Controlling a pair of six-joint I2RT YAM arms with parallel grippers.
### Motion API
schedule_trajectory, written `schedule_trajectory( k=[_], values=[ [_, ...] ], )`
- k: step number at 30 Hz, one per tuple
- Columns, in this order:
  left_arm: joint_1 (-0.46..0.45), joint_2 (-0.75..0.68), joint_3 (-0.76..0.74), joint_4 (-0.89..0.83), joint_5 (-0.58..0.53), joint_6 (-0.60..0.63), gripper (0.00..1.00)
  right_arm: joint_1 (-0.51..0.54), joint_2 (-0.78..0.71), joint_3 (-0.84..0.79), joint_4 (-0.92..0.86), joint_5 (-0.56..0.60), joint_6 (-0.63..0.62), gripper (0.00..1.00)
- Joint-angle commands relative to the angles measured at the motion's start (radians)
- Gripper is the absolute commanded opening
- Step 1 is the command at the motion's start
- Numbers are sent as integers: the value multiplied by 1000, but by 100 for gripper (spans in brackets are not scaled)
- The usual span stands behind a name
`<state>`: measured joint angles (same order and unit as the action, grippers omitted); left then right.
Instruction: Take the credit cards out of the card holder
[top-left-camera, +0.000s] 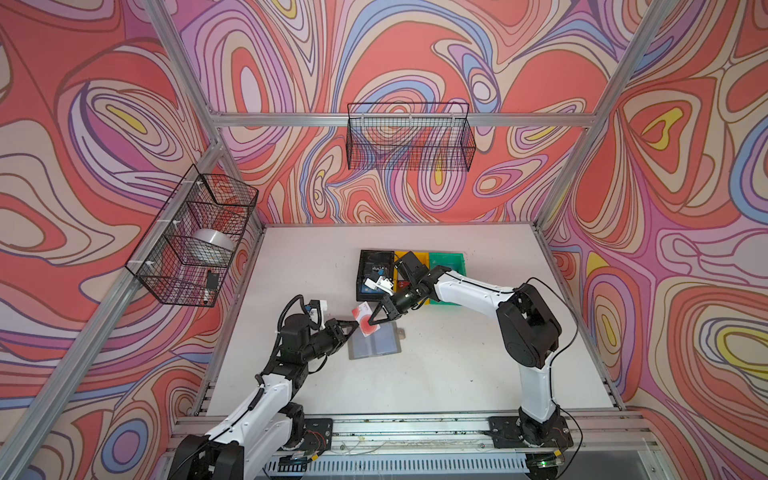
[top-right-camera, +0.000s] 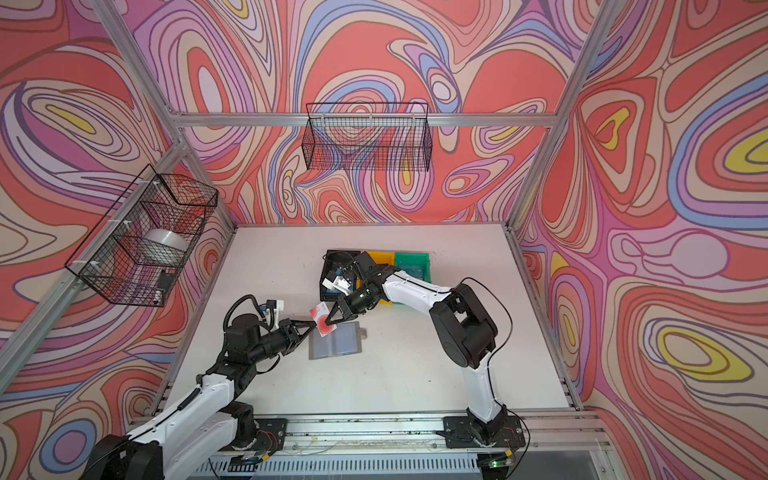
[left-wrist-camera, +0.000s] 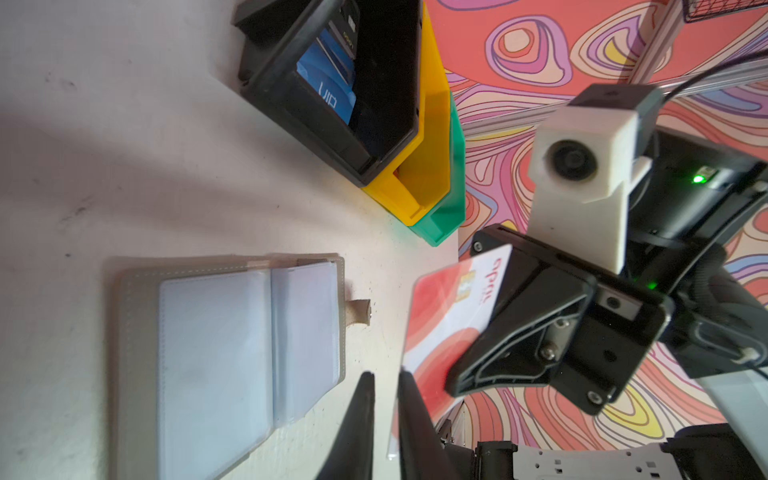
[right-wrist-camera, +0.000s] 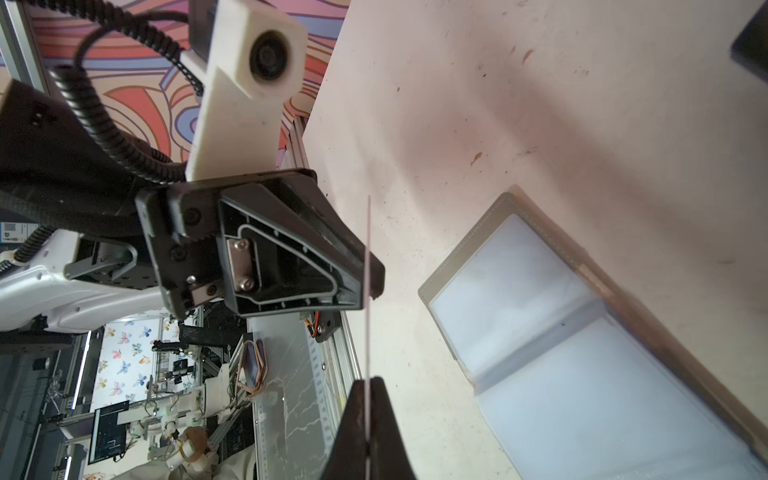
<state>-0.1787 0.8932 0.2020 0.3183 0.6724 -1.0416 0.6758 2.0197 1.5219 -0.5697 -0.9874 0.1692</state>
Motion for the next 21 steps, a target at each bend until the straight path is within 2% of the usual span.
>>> schedule_trajectory(
  k=[1, 4, 8, 12, 16, 21],
  values=[
    [-2, -33, 32, -104, -22, 42, 23, -57, 8, 64, -182, -2, -153, 0],
    [-2, -38, 37, -130, -26, 55, 24, -110, 12, 139, -367, 13, -276, 0],
    [-2, -26, 49, -152, -21, 63, 24, -157, -21, 233, -579, 158, -468, 0],
    [-2, -13, 65, -178, -19, 77, 24, -203, -140, 215, -621, 453, -590, 0],
    [-2, -12, 76, -201, -26, 89, 24, -282, -241, 185, -645, 671, -751, 0],
    [-2, -6, 80, -206, -23, 88, 23, -362, -305, 191, -653, 821, -986, 0]
  ],
)
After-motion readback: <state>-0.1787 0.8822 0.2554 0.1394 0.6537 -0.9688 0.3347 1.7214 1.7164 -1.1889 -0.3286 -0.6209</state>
